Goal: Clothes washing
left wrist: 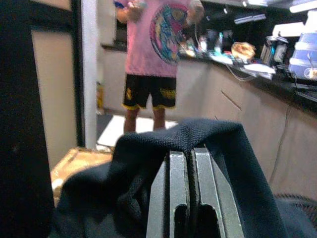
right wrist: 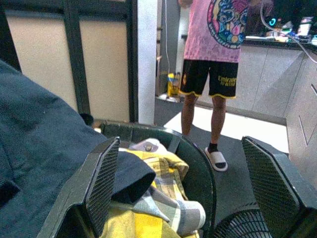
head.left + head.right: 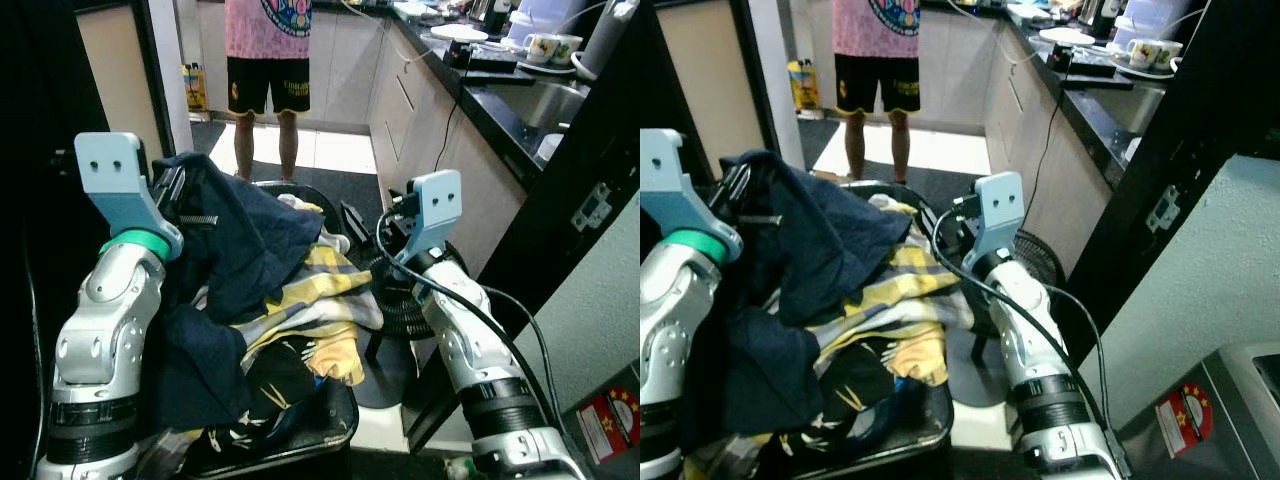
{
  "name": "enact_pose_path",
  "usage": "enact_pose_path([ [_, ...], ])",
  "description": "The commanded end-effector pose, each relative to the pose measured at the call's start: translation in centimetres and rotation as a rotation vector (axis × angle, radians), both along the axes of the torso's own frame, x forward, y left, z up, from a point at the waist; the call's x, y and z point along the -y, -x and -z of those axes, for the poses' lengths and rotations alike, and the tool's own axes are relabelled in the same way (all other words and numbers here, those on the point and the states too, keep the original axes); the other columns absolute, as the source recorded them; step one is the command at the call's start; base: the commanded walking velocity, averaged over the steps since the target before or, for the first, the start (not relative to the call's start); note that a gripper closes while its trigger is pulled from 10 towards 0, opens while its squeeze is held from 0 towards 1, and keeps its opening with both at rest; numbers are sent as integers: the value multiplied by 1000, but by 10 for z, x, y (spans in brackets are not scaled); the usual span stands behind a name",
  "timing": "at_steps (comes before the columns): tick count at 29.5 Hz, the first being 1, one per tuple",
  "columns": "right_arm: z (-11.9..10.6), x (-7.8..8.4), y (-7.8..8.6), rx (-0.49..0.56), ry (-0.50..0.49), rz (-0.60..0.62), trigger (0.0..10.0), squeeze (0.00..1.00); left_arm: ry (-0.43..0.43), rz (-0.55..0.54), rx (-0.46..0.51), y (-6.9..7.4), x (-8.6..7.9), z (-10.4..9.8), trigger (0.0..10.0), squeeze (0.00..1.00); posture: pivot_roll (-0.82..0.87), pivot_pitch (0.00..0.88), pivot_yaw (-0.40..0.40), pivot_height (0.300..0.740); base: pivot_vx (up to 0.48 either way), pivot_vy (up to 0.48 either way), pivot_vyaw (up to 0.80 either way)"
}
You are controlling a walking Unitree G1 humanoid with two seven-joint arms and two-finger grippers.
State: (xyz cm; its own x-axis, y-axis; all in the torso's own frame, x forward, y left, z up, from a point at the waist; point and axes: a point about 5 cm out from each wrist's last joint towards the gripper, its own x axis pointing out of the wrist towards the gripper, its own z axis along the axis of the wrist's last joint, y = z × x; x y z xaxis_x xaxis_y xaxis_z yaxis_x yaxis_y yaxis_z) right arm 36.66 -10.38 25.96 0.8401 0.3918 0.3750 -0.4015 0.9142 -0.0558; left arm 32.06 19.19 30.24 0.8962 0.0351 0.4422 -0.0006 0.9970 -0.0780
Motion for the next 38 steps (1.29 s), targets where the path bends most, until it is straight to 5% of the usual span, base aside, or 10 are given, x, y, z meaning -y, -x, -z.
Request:
enact_pose_path([
  [1, 7, 9, 0, -34, -21, 29, 10000, 0, -14, 1, 25, 2, 5, -1, 10000, 0, -10, 68, -24, 740, 0, 0, -800],
  [11, 0, 8, 4, -17, -33, 35, 10000, 0, 5, -3, 128, 13, 11, -14, 10000, 0, -9, 68, -25, 740, 0, 0, -800],
  [38, 3, 14, 3, -48, -48, 71, 10000, 0, 3, 2, 91, 11, 17, -7, 10000, 0, -12, 64, -24, 740, 0, 0, -800],
])
